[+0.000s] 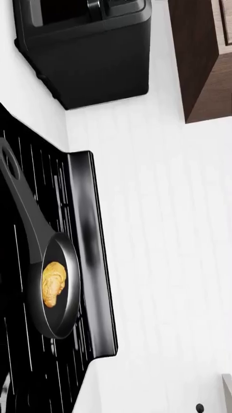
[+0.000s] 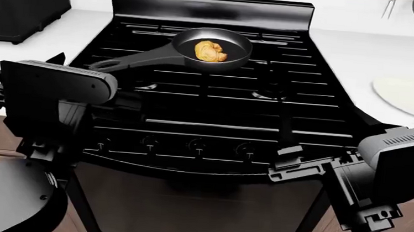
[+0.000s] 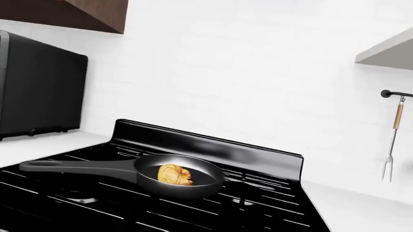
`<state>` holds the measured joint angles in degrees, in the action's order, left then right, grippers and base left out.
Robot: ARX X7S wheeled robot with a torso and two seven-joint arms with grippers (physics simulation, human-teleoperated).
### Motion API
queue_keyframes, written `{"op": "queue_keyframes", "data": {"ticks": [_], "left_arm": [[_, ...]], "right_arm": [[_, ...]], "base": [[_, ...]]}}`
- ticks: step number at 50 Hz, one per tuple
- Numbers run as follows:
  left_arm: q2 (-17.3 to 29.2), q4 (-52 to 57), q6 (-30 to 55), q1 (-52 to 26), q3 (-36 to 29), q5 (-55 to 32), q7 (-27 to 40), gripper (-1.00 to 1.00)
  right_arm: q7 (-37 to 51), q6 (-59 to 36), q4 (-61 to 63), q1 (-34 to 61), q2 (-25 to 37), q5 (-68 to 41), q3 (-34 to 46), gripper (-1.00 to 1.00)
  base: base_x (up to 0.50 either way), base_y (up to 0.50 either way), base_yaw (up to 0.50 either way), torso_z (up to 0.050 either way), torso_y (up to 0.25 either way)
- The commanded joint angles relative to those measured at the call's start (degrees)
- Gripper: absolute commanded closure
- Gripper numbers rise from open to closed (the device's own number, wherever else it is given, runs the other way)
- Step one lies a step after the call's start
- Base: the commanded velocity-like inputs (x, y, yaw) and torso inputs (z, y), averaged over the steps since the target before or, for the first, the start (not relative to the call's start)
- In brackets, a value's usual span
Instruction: Pick the croissant and place it on the pan. Then turn on the stove to warm the croissant.
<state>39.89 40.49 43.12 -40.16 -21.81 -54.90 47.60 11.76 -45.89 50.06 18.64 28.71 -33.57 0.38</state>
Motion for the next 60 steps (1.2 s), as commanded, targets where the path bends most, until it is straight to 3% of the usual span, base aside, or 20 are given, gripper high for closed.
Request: {"op": "queue_keyframes", "data": {"ticks": [1, 29, 43, 53, 60], "left_arm": [[0.5, 1.2, -0.3, 0.5, -0.7, 1.4, 0.2, -1.00], [0.3, -1.0, -2.4, 0.4, -2.3, 4.9, -2.0, -1.00], [1.5, 2.7, -0.3, 0.4, -0.8, 1.2, 1.0, -1.00], [1.5, 2.9, 0.1, 0.1, -1.0, 0.8, 1.3, -1.00], [1.5, 3.1, 0.2, -0.2, -0.9, 0.6, 1.5, -1.00]], "right_arm": [[0.5, 0.0, 0.4, -0.2, 0.1, -0.5, -0.1, -1.00], [2.1, -0.1, 2.0, -1.5, 0.0, -2.2, -1.1, -1.00], [2.7, -0.2, 2.7, -1.4, 0.8, -1.7, 0.3, -1.00], [3.0, 0.3, 2.2, -1.4, 0.9, -1.2, 0.8, -1.00], [3.3, 0.3, 2.4, -1.6, 0.9, -2.1, 0.0, -1.00]], "base": [[0.00, 0.00, 0.00, -0.050, 0.041], [0.00, 0.00, 0.00, -0.050, 0.042], [0.00, 0.00, 0.00, -0.050, 0.042], [0.00, 0.46, 0.00, -0.050, 0.041], [0.00, 0.01, 0.00, -0.050, 0.042]]}}
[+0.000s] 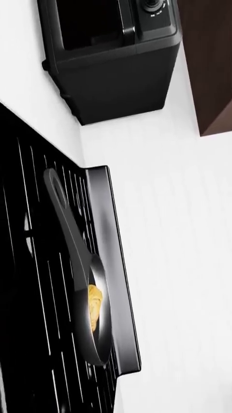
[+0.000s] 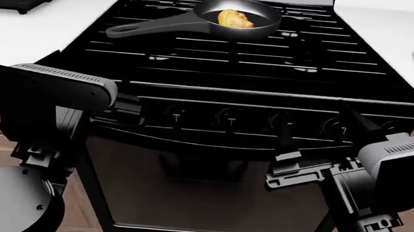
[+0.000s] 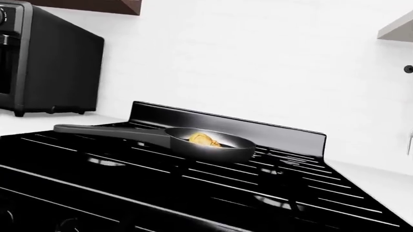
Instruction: Pick the croissant and place it on the pan. Then turn on the stove to warm the croissant.
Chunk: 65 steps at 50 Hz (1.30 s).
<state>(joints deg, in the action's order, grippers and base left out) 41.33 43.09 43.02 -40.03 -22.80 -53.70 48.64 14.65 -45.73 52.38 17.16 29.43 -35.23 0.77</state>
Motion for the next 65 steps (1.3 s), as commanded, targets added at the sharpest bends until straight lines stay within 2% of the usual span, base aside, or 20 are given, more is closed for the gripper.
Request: {"op": "queue_keyframes", "data": {"ticks": [1, 51, 65], "left_arm": [[0.1, 0.5, 0.4, -0.3, 0.1, -0.6, 0.5, -1.00], [-0.1, -0.4, -0.5, -0.7, -0.8, 0.0, -0.4, -1.00], [0.0, 0.1, -1.1, -0.1, -0.8, -0.2, -0.4, -1.00]], "right_arm": [[0.4, 0.2, 0.1, -0.2, 0.2, -0.5, -0.3, -1.00], [3.9, -0.7, 0.9, -0.7, 0.5, -3.8, -1.9, -1.00], [11.3, -5.8, 2.9, 1.6, -2.2, -8.1, -4.2, -1.00]], "base": [[0.00, 0.00, 0.00, -0.050, 0.041], [0.00, 0.00, 0.00, -0.050, 0.041], [0.00, 0.00, 0.00, -0.050, 0.042]]}}
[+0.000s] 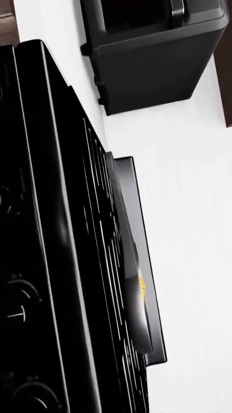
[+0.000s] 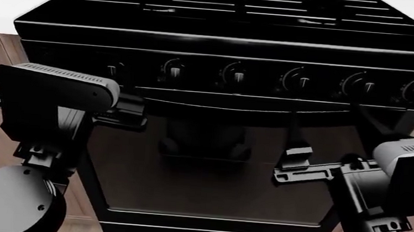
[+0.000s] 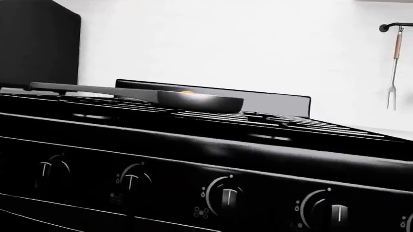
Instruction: Pick the croissant and place it on the pan. Then turn on the stove to warm the croissant.
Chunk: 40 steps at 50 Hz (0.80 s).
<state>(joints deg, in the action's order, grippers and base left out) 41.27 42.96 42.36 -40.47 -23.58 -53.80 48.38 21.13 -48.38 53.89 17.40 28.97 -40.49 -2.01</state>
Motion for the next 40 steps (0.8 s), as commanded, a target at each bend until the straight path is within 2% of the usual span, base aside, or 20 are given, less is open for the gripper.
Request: {"op": "queue_keyframes", "data": {"ticks": [1, 16, 17, 28, 31, 40], "left_arm": [[0.1, 0.3, -0.6, 0.5, 0.0, -0.1, -0.4, -1.00], [0.1, -1.6, -3.9, 2.0, 0.1, 1.2, -3.4, -1.00], [-0.4, -2.6, -5.9, 3.0, 1.3, 0.7, -4.3, -1.00], [-2.0, -6.7, -7.5, 3.7, -1.1, 4.1, -6.7, -1.00], [-2.4, -6.6, -6.8, 3.5, -4.2, 8.0, -6.6, -1.00], [-2.2, -6.5, -9.9, 5.4, -2.6, 8.3, -6.5, -1.00]], "right_arm": [[5.9, -3.7, 1.7, 1.4, -2.2, -3.2, -1.6, -1.00], [12.7, -8.6, 3.7, 5.6, -2.6, -7.0, -1.5, -1.00], [13.6, -9.4, 4.0, 6.0, -2.5, -7.3, -1.6, -1.00], [21.5, -16.1, 3.8, 12.2, -4.1, -10.8, -0.1, -1.00], [25.4, -20.9, 3.6, 15.8, -5.2, -15.4, -1.3, -1.00], [35.2, -29.3, 1.0, 22.4, -8.5, -24.9, -2.9, -1.00]], "base": [[0.00, 0.00, 0.00, -0.050, 0.041], [0.00, 0.00, 0.00, -0.050, 0.041], [0.00, 0.00, 0.00, -0.044, 0.033], [0.00, 0.00, 0.00, 0.000, 0.000], [0.00, 0.00, 0.00, 0.000, 0.000], [0.00, 0.00, 0.00, 0.000, 0.000]]}}
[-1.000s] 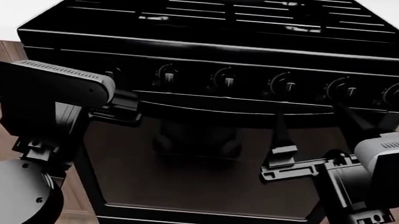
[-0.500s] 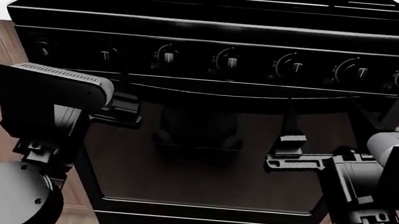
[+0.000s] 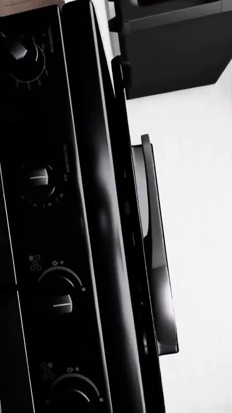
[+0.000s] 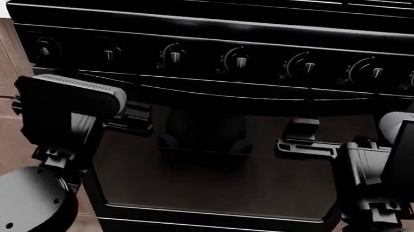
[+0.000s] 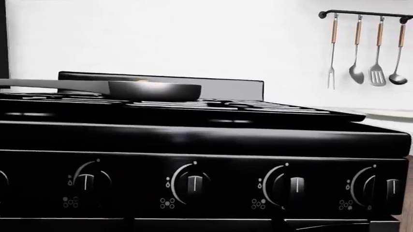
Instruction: Pick the croissant and place it on the pan. Then turn on the stove to warm the croissant.
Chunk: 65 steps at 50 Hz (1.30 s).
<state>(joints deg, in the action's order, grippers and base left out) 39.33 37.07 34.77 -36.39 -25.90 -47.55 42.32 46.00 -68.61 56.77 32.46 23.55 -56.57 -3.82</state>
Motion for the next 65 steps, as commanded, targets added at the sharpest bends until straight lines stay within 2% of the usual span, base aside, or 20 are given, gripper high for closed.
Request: {"op": "queue_keyframes", "data": {"ticks": [1, 16, 26, 33, 43, 65], "left_arm": [[-0.3, -0.5, -2.2, 1.2, -0.1, 1.8, -0.3, -1.00], [0.6, 2.3, -3.0, 2.2, 2.8, -2.0, 0.9, -1.00], [0.4, 2.6, -2.2, 2.0, 2.5, -1.7, 2.3, -1.00], [0.2, 3.6, -0.6, 1.3, 2.2, -1.9, 4.1, -1.00], [0.4, 3.9, -0.1, 1.3, 2.1, -2.0, 4.9, -1.00], [-0.3, 3.3, -0.1, 1.2, 1.4, -1.4, 5.0, -1.00]], "right_arm": [[10.9, -9.5, -2.1, 7.7, -3.3, -9.1, -0.9, -1.00], [22.3, -15.4, -5.9, 12.2, -7.5, -18.8, -1.1, -1.00], [16.9, -13.4, -6.8, 11.9, -3.0, -17.6, -0.2, -1.00], [18.3, -14.4, -10.5, 15.3, -2.3, -23.1, -0.8, -1.00], [16.7, -13.4, -14.5, 16.5, -1.9, -23.2, 0.5, -1.00], [26.3, -13.3, -27.2, 23.9, 0.3, -38.8, 1.2, -1.00]], "base": [[0.00, 0.00, 0.00, 0.000, 0.000], [0.00, 0.00, 0.00, 0.000, 0.000], [0.00, 0.00, 0.00, 0.000, 0.000], [0.00, 0.00, 0.00, 0.000, 0.000], [0.00, 0.00, 0.00, 0.000, 0.000], [0.00, 0.00, 0.00, 0.000, 0.000]]}}
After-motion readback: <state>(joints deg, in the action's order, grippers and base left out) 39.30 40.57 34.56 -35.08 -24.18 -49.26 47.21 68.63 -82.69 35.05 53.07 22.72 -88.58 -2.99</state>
